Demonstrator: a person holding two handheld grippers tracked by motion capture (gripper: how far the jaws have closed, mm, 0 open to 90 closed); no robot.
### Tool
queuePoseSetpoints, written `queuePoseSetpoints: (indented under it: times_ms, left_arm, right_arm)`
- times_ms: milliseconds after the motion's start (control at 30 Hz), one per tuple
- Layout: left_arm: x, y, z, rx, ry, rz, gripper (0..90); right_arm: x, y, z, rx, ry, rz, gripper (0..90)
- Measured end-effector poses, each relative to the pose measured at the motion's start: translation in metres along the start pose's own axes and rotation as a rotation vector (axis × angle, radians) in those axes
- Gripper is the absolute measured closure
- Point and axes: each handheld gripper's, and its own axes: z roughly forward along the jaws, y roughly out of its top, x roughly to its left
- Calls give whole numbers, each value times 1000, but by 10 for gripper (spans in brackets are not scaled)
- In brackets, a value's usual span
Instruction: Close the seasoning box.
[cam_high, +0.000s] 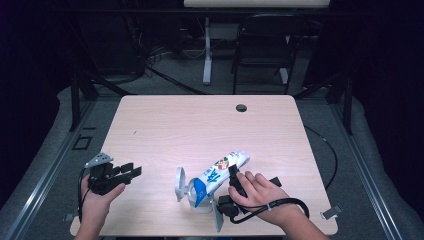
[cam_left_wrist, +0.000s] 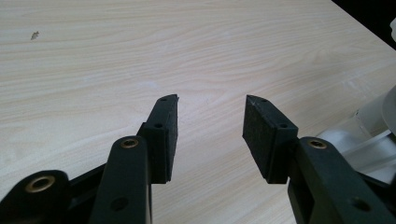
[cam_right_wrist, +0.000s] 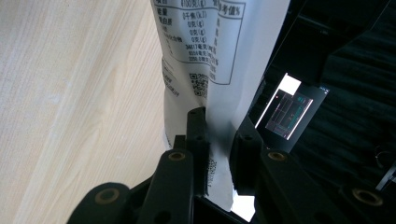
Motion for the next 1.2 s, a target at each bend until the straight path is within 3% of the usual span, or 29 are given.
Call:
queuePoseSetpoints:
  times_ms: [300, 633, 967, 1200]
  left_arm:
    - [-1, 1, -2, -5, 1, 1, 554]
    - [-23, 12, -9, -33, -12, 80, 553]
    - [-12, 7, -7, -19, -8, 37, 554]
    - [-11, 6, -5, -21, -6, 35, 554]
  right_arm:
    - [0, 1, -1, 8, 2, 5, 822]
    - [0, 1, -1, 2, 0, 8, 835]
    - [-1, 2, -3, 15, -3, -15, 843]
    - [-4, 3, -5, 25, -15, -38, 847]
